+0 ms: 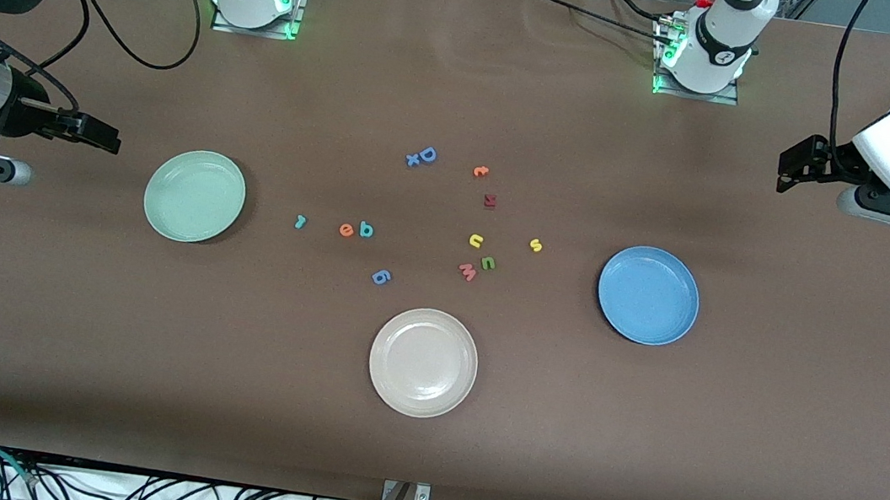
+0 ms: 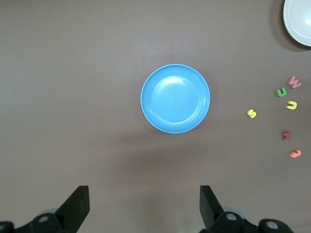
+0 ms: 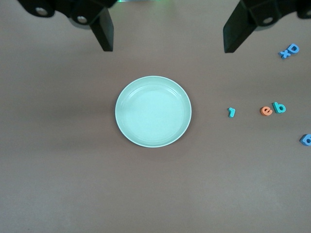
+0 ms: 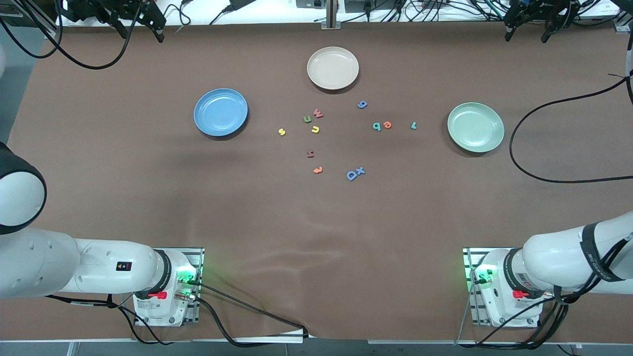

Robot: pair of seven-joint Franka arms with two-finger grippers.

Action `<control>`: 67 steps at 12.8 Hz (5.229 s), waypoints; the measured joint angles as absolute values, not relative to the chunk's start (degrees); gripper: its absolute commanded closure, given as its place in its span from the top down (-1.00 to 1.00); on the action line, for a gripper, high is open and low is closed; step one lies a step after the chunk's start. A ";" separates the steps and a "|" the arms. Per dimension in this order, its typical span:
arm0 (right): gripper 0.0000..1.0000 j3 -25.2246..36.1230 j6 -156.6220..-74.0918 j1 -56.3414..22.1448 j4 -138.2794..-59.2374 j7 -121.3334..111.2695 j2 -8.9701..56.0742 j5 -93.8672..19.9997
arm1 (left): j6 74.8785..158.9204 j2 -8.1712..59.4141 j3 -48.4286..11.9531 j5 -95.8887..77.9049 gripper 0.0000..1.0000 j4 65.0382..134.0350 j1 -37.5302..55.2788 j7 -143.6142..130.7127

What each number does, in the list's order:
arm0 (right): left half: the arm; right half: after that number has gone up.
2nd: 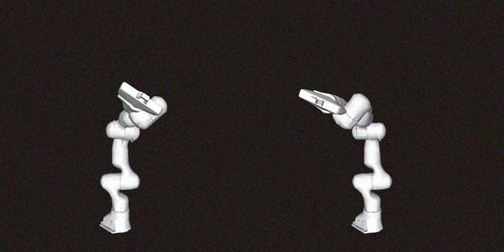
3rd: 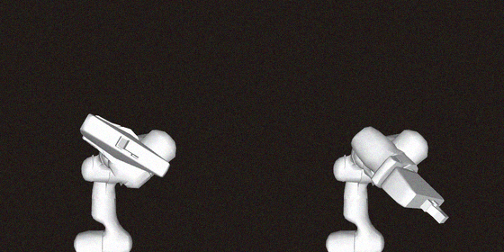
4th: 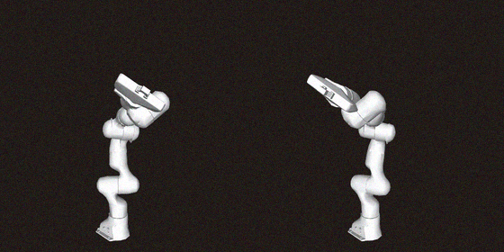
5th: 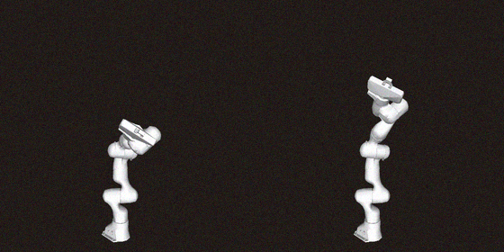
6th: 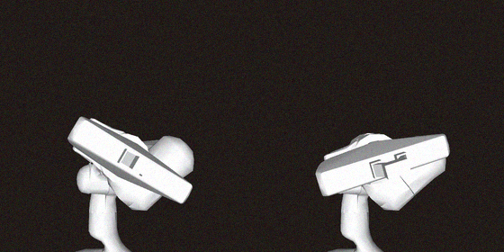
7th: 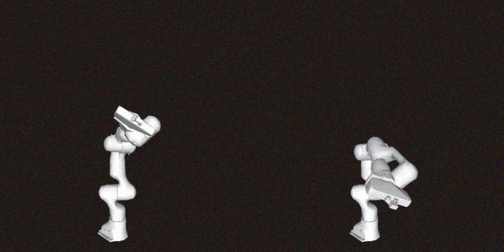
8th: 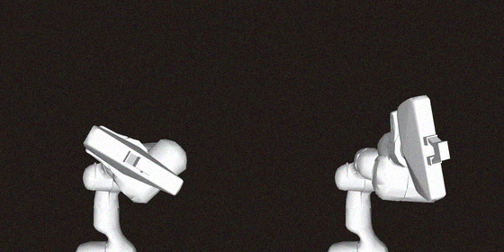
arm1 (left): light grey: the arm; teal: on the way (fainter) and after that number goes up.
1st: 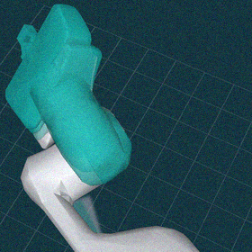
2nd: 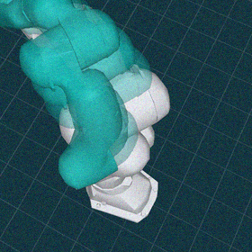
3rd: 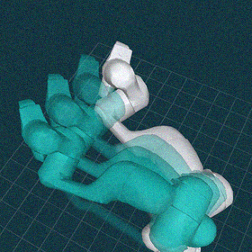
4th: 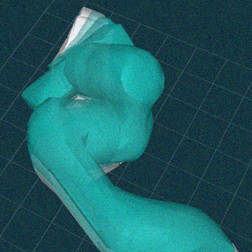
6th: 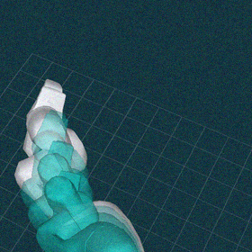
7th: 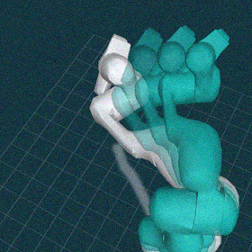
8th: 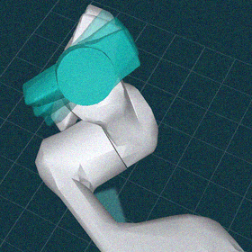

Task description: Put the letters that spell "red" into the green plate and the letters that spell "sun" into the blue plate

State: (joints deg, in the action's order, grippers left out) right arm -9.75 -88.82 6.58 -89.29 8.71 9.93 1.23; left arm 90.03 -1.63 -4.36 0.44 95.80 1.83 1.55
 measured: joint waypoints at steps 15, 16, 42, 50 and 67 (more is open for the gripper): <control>0.99 -10.61 -94.64 -0.33 -90.71 14.88 16.32 1.16 | 90.03 -1.65 -4.36 0.44 1.00 95.80 1.83 1.55; 0.99 -10.66 -96.99 -1.60 -91.62 16.91 17.38 1.16 | 90.03 -1.65 -4.36 0.44 1.00 95.80 1.83 1.55; 0.14 -10.46 -139.62 -10.57 -117.97 30.97 29.45 1.16 | 89.11 -0.20 -4.93 0.41 1.00 95.25 4.63 1.55; -0.06 -10.46 -141.63 -10.57 -118.27 30.99 29.73 1.16 | 88.69 -0.01 -4.90 0.41 1.00 94.93 4.68 1.55; -0.83 -10.28 -141.83 -10.56 -118.32 31.01 29.47 1.18 | 105.62 23.17 -5.38 -3.13 1.00 94.99 19.78 1.36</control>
State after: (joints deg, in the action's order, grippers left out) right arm -10.28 -141.83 -10.56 -118.32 31.01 29.47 1.18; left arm 105.62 23.17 -5.38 -3.13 94.99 19.78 1.36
